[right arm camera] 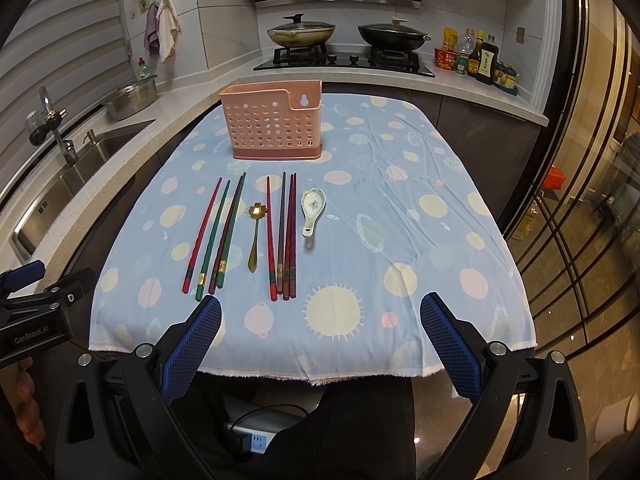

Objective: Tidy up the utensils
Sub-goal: 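Move left tool to the red chopstick while right tool reaches the white ceramic spoon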

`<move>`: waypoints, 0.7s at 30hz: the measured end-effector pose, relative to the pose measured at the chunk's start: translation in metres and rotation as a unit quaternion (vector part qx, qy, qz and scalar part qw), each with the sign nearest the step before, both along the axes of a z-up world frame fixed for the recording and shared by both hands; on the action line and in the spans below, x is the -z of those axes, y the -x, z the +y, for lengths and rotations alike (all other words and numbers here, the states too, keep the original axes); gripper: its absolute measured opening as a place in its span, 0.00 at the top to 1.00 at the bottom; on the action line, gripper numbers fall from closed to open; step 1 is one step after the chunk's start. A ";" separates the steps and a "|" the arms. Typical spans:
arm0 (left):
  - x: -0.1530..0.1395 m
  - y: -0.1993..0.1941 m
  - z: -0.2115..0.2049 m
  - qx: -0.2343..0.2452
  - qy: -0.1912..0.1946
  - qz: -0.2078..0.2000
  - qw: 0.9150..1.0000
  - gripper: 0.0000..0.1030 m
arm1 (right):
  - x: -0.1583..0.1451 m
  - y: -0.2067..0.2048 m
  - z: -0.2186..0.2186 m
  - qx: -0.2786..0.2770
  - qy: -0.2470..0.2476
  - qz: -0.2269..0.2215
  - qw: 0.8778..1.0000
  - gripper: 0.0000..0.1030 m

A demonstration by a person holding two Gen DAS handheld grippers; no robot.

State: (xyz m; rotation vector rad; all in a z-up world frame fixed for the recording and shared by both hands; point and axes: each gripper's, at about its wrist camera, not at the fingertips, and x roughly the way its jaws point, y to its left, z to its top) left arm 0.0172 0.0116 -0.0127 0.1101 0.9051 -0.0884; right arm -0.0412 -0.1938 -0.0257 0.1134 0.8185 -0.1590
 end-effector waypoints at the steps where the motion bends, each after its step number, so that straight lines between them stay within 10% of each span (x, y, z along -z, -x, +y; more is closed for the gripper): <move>1: 0.003 -0.002 0.000 0.001 0.002 0.004 1.000 0.07 | 0.001 -0.001 -0.002 0.001 -0.002 0.002 1.000 0.07; 21: 0.103 -0.114 -0.009 -0.002 0.027 0.076 0.997 0.09 | 0.040 -0.079 -0.034 0.024 -0.044 0.019 0.999 0.07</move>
